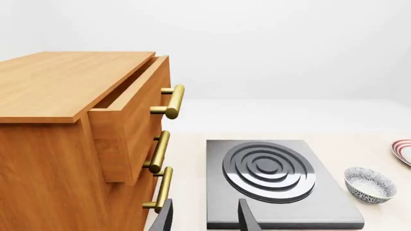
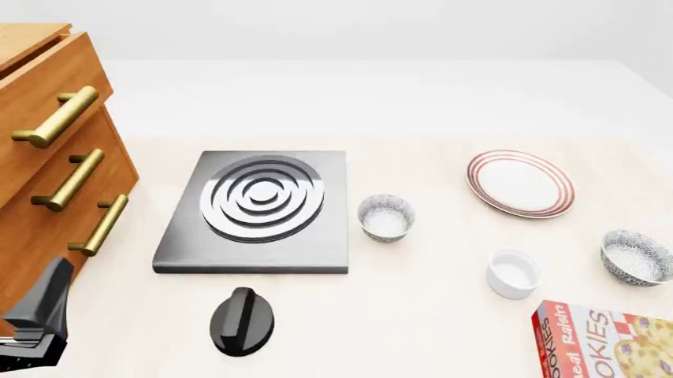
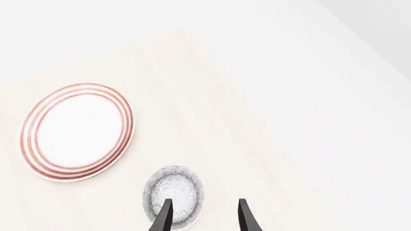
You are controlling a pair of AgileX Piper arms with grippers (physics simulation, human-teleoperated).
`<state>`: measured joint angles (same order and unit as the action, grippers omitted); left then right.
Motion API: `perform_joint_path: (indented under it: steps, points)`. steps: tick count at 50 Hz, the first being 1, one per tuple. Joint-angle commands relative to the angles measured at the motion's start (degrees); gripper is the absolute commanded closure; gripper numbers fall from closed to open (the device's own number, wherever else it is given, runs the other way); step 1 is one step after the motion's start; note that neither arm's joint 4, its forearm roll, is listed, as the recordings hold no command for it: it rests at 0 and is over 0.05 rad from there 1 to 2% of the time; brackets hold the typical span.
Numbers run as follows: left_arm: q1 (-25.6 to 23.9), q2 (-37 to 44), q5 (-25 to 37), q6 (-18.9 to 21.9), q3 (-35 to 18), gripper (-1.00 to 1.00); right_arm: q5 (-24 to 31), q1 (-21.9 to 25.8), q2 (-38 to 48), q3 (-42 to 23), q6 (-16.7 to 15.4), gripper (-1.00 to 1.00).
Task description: Pick the akita bowl next to the plate and place it on the plate.
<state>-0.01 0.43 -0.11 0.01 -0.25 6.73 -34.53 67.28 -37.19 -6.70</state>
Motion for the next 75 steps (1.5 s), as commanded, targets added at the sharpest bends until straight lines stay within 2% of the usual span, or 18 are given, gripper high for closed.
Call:
perform_joint_path:
  steps: [1, 12, 15, 17, 18, 21, 32, 50, 56, 61, 62, 64, 75]
  points:
    - [0.0, 0.0, 0.0, 0.0, 0.0, -1.0, -3.0, 0.2, 4.4, 0.3, -0.2, -1.0]
    - [0.0, 0.0, 0.0, 0.0, 0.0, -1.0, -4.5, 1.2, 8.2, -1.2, -0.2, -1.0]
    - [0.0, 0.0, 0.0, 0.0, 0.0, -1.0, -4.4, 1.6, 8.6, -1.6, -0.3, -1.0]
    - [0.0, 0.0, 0.0, 0.0, 0.0, -1.0, -2.4, 1.7, 8.3, -3.1, -0.4, -1.0]
    - [0.0, 0.0, 0.0, 0.0, 0.0, -1.0, -4.8, 1.6, 9.6, -2.0, -0.5, -1.0]
    - [0.0, 0.0, 0.0, 0.0, 0.0, -1.0, -6.5, 1.5, 11.5, -1.5, -0.5, -1.0]
    - [0.0, 0.0, 0.0, 0.0, 0.0, -1.0, -10.6, 1.3, 17.4, -1.1, -1.2, -1.0]
    - [0.0, 0.0, 0.0, 0.0, 0.0, -1.0, -13.5, 0.9, 19.9, -0.3, -2.6, -1.0]
    - [0.0, 0.0, 0.0, 0.0, 0.0, -1.0, -14.0, 1.5, 20.8, 0.3, -1.8, -1.0]
    - [0.0, 0.0, 0.0, 0.0, 0.0, -1.0, -17.2, 1.1, 22.9, 2.0, -1.8, -1.0]
    - [0.0, 0.0, 0.0, 0.0, 0.0, -1.0, -21.6, 0.8, 27.0, 3.8, -1.0, -1.0]
    - [0.0, 0.0, 0.0, 0.0, 0.0, -1.0, -23.0, 1.3, 28.0, 4.7, -0.6, -1.0]
    - [0.0, 0.0, 0.0, 0.0, 0.0, -1.0, -23.5, 0.4, 29.1, 5.3, -1.1, -1.0]
